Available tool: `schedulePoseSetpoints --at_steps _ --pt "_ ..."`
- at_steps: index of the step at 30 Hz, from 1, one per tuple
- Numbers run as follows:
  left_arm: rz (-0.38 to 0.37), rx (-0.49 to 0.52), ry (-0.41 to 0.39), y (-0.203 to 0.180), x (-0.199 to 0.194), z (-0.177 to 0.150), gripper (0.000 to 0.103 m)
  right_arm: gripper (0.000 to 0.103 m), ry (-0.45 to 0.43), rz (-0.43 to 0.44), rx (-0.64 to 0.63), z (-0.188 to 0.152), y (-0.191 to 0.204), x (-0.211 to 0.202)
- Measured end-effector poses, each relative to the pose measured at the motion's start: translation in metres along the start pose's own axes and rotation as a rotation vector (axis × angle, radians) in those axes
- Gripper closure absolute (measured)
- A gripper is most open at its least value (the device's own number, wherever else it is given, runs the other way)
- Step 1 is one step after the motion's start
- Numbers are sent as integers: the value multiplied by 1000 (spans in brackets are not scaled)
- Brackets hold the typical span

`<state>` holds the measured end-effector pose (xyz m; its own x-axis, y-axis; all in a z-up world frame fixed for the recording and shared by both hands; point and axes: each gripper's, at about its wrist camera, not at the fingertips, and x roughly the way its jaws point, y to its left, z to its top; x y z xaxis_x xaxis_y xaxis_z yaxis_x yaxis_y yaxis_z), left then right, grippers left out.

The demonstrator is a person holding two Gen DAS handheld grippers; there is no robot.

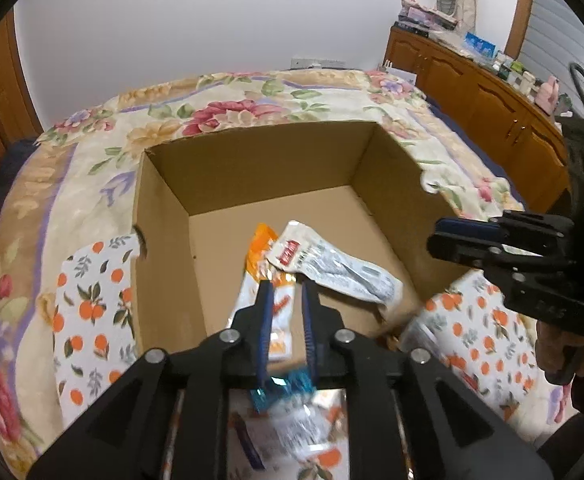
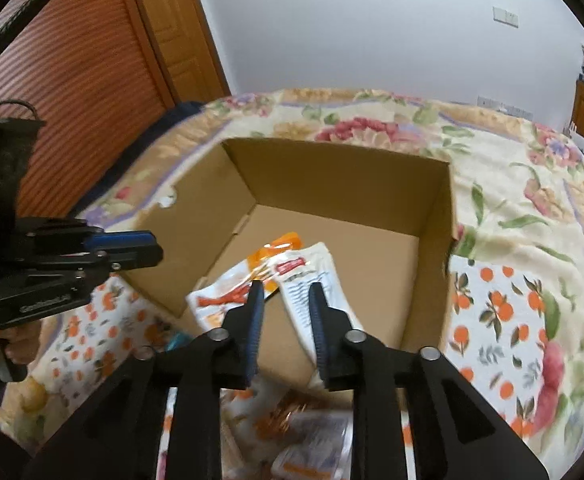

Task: Organize snacks
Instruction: 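Open left tool dropping orange packet while right tool drops white packet into box, then withdraw both open tools from the box back toward the snack pile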

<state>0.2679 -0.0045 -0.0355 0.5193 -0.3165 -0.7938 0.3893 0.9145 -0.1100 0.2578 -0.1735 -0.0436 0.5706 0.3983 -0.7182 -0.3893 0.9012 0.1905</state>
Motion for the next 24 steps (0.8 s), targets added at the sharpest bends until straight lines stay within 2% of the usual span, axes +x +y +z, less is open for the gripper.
schedulePoseSetpoints --at_steps 1,2,3,8,13,16,19,22,23,24 --pt "-7 -8 -4 -4 -9 -7 83 74 -3 4 2 -6 3 -11" --pt "-12 -13 -5 -6 -14 -12 71 68 -6 5 4 -11 5 -19" --pt "-17 -15 -3 -10 -20 -17 64 63 -10 5 11 -21 8 -31" --pt "-31 -17 25 -35 -42 -54 64 47 -3 -11 32 -57 20 -63" --pt "-57 15 48 -67 -56 -92 61 43 16 -43 62 -97 23 -85" --pt "-68 50 69 -85 -61 -110 60 42 25 -60 73 -113 24 -94" --pt "-94 67 76 -95 -66 -124 56 37 25 -71 85 -127 26 -104" --pt "-103 67 74 -99 -71 -134 42 36 19 -83 97 -135 27 -112" --pt "-103 63 67 -98 -72 -135 27 36 19 -83 103 -138 27 -114" --pt "-105 50 48 -97 -76 -137 18 35 19 -84 107 -140 28 -116"
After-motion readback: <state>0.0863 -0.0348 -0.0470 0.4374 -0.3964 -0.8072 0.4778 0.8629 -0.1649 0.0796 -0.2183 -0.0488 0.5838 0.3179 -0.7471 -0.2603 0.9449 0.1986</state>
